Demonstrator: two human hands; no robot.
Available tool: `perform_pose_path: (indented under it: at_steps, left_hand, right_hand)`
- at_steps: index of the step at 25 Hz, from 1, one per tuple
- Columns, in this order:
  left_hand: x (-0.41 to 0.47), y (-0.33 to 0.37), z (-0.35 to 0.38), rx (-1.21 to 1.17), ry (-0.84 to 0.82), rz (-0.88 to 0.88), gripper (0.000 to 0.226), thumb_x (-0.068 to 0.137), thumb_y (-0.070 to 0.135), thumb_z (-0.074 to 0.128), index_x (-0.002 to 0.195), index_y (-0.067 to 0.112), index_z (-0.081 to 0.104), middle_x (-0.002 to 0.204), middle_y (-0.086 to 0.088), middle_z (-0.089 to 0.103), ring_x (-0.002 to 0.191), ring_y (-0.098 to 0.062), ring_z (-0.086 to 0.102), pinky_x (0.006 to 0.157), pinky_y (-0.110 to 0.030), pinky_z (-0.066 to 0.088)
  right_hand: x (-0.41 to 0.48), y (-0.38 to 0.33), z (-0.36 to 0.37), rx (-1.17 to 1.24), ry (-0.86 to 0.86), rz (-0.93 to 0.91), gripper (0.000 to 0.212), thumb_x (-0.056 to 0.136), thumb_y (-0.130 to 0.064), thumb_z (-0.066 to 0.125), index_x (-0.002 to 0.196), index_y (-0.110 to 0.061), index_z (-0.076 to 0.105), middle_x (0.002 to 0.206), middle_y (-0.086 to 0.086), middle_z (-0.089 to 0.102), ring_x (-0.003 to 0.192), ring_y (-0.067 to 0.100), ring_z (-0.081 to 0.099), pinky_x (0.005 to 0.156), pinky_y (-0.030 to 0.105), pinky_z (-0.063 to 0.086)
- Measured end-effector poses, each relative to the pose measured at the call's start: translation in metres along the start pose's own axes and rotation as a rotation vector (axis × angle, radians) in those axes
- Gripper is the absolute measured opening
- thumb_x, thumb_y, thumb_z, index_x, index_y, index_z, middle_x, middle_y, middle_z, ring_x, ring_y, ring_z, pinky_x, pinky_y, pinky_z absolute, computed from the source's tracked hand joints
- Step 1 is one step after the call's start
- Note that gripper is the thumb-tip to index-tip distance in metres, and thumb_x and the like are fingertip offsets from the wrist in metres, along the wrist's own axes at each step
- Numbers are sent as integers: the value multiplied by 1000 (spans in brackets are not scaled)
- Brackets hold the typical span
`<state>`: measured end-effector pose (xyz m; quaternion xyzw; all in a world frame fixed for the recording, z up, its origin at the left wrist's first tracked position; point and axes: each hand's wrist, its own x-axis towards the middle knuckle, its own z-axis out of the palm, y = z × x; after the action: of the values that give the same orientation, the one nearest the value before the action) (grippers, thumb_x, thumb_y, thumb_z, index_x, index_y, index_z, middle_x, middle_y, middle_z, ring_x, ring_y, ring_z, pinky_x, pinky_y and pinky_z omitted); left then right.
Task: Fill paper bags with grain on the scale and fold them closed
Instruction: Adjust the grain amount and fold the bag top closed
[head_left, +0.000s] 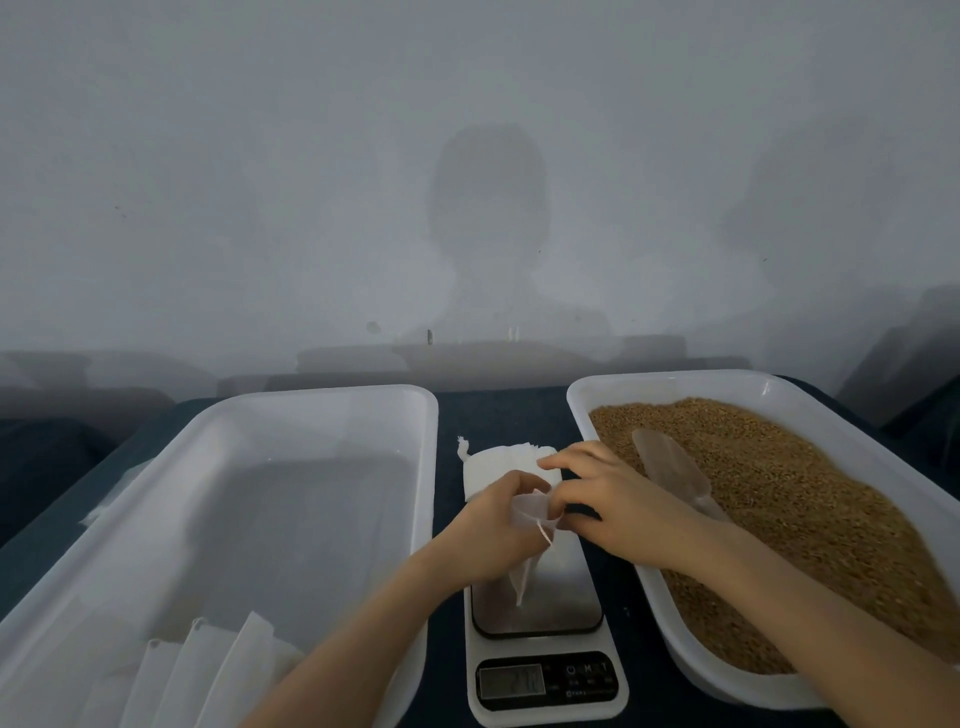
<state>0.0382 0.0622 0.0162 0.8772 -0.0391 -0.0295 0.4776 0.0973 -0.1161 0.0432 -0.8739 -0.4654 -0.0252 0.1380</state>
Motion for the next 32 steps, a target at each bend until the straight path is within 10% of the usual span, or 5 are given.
perform_pose_path:
  at_steps: [7, 12, 14, 19, 32]
  left_hand:
    - [-1, 0, -16, 91, -9, -100, 80, 88, 27, 65, 151, 25, 15, 147, 0, 38, 126, -18, 49, 96, -23, 41]
    - [-5, -2, -15, 337, 62, -60, 8, 90, 35, 61, 90, 27, 61, 73, 16, 61, 64, 9, 58, 53, -3, 39]
    - [-4, -2, -16, 362, 88, -29, 20, 94, 26, 55, 82, 18, 69, 60, 13, 54, 53, 3, 54, 50, -7, 38]
    - [-6, 0, -24, 384, 86, 22, 30, 98, 13, 43, 74, 17, 59, 60, 15, 49, 58, -6, 47, 53, -11, 38]
    - [-7, 3, -27, 250, 257, -5, 23, 97, 5, 42, 107, 11, 62, 98, -6, 65, 90, -23, 63, 84, -34, 55]
  right_hand:
    - [4, -8, 13, 316, 0, 193, 18, 88, -40, 59, 75, -37, 48, 133, -10, 52, 119, 7, 49, 95, 27, 42]
    - [7, -13, 19, 320, 123, 222, 28, 80, -56, 60, 80, -28, 55, 82, -13, 56, 75, 2, 55, 64, 20, 47]
    - [6, -11, 18, 393, 152, 202, 27, 76, -57, 64, 86, -32, 60, 84, -15, 57, 79, -1, 56, 66, 18, 46]
    - [3, 4, 20, 336, 108, 111, 23, 87, -20, 66, 109, -28, 66, 118, -17, 49, 108, -5, 47, 93, 14, 37]
    - [2, -7, 16, 459, 430, 197, 29, 88, -11, 63, 111, -29, 62, 84, -21, 56, 90, -12, 53, 74, -1, 40]
